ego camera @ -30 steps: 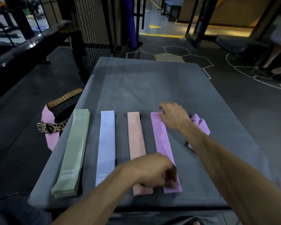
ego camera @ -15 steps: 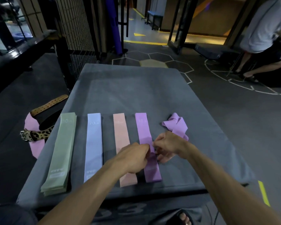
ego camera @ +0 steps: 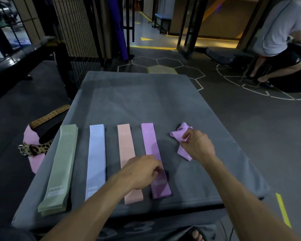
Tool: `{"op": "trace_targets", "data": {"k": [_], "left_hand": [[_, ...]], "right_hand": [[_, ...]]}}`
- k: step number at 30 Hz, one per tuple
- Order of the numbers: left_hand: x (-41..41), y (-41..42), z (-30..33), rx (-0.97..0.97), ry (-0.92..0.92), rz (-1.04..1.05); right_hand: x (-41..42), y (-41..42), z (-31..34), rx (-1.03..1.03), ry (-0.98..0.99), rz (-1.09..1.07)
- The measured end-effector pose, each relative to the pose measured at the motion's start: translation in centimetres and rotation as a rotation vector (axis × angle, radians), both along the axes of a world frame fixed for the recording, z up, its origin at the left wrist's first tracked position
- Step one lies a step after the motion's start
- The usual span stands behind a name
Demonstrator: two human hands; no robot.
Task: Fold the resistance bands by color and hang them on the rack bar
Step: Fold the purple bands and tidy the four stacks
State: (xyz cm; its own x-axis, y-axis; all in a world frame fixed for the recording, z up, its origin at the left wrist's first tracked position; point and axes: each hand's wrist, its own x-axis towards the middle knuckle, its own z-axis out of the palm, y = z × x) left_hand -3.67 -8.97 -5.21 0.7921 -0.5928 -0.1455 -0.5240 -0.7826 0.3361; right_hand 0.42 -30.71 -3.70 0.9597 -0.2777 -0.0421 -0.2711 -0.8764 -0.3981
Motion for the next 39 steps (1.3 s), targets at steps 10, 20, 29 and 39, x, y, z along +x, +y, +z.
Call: {"op": "trace_targets", "data": {"k": [10, 20, 29, 39], "left_hand": [[0.5, 0.2, 0.2, -0.045, 0.009, -0.002], [1.9, -0.7, 1.9, -0.686, -0.03, 0.226], [0.6, -3.4, 4.9, -1.093, 0.237, 0.264], [1.0, -4.0, 6.5, -1.261, 0.398, 0.253]], "right_hand": [[0.1, -3.7, -3.1, 0.034, -0.031, 0.023], [-1.8, -2.2, 5.3, 0.729, -0.302, 0.096], [-3.4, -1.5, 7.5, 0.873, -0.254, 0.106], [-4.2, -2.4, 6.8, 0.632, -0.166, 0.276]]}}
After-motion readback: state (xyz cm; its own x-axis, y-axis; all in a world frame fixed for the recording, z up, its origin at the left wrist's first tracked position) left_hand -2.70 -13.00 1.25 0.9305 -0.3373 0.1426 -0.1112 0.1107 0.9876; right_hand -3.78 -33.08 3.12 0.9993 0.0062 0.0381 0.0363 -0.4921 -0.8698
